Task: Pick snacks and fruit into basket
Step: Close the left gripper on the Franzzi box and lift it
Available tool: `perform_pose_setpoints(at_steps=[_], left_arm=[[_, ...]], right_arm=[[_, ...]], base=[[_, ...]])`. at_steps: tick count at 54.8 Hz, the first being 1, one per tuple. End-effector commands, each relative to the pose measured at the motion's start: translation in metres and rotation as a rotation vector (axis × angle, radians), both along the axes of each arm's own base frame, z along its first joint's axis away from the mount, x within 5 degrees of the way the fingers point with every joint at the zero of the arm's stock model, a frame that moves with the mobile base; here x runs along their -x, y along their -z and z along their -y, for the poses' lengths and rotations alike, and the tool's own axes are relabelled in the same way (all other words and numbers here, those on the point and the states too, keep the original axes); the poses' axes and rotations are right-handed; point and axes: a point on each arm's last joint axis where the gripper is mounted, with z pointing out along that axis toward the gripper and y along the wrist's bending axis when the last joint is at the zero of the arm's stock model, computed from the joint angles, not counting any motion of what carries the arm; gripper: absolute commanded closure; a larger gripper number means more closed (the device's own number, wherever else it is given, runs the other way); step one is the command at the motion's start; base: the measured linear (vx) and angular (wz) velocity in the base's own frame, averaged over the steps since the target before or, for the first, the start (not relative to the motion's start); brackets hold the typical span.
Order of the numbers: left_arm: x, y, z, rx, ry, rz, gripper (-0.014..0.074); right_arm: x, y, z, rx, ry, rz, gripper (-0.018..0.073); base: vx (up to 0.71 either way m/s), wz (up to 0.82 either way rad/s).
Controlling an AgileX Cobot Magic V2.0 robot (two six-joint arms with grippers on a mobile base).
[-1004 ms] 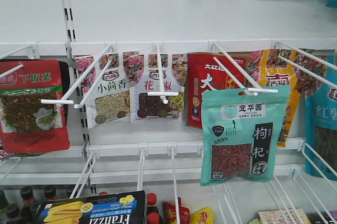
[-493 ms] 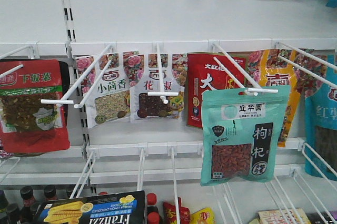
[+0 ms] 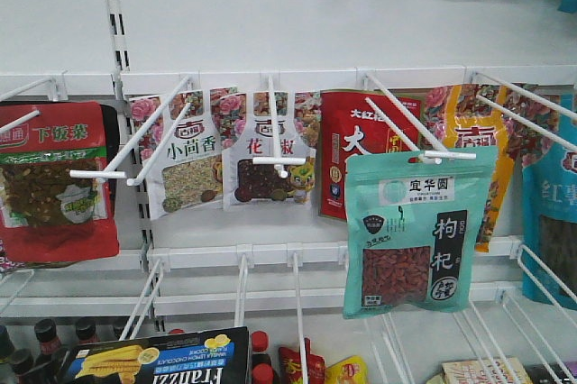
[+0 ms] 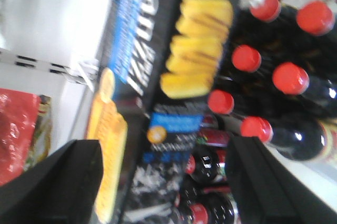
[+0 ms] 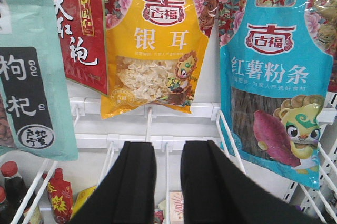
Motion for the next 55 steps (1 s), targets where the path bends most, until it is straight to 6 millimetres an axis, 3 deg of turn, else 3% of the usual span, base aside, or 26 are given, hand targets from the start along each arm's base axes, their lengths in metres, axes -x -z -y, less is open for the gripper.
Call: perform_pose_setpoints(at_steps=[1,22,55], left_arm=[[-0.003,-0.016,0.006,0.015,0.013,0.095,0.0024],[-0.012,-0.003,0.015,-0.147,0.019,0.185,0.0024],[-0.026,0.018,0.026,-0.182,-0.059,0.264,0.0027]], right_arm=[[-0.002,-0.018,0.000,0.018,-0.006,0.111,0.0332],[-0.002,-0.018,0.000,0.018,-0.006,0.111,0.0332],[-0.002,-0.018,0.000,0.018,-0.006,0.111,0.0332]], base=[[0.00,0.00],[0.00,0.00],[0.00,0.00]])
